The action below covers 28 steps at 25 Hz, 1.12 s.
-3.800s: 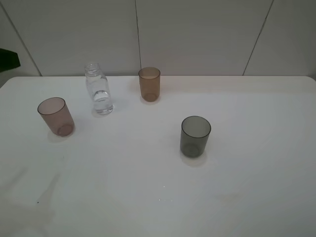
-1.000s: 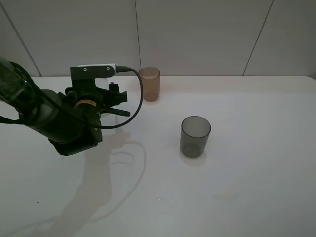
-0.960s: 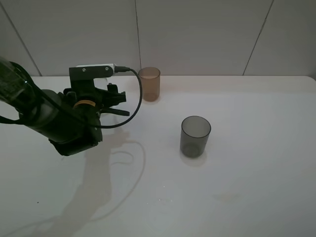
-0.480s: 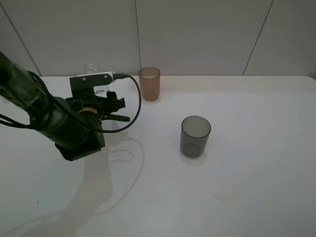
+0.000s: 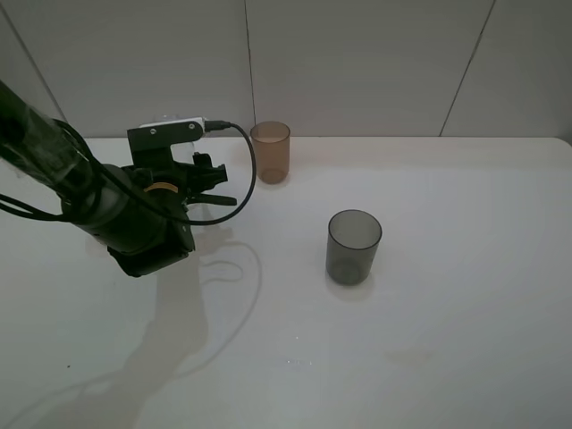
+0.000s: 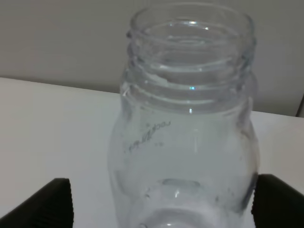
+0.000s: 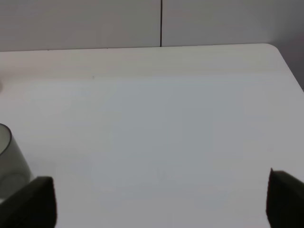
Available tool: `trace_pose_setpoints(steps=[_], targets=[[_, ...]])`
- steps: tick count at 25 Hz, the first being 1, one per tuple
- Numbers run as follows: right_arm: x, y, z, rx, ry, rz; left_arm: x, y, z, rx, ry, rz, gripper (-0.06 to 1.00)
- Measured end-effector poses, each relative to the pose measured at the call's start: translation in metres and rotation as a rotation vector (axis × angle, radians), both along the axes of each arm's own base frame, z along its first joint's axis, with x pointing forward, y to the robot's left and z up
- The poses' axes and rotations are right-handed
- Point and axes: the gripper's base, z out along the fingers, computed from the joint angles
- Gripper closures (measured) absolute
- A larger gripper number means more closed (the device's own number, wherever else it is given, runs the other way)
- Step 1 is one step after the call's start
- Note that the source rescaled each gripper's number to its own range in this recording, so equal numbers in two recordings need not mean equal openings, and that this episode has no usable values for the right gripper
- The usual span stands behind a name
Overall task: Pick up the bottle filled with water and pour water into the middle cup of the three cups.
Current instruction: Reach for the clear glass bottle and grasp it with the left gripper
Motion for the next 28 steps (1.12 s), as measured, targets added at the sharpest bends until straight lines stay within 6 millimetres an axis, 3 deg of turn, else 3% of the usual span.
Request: trace_pose_setpoints(steps=[15, 28], targets=[[0.0, 0.0, 0.0, 0.0, 0.0, 0.0, 0.024, -0.003, -0.015, 0.077, -0.015, -0.045, 0.08], [0.0, 0.0, 0.0, 0.0, 0.0, 0.0, 0.026, -0.002, -0.014, 0.075, -0.02, -0.046, 0.08]])
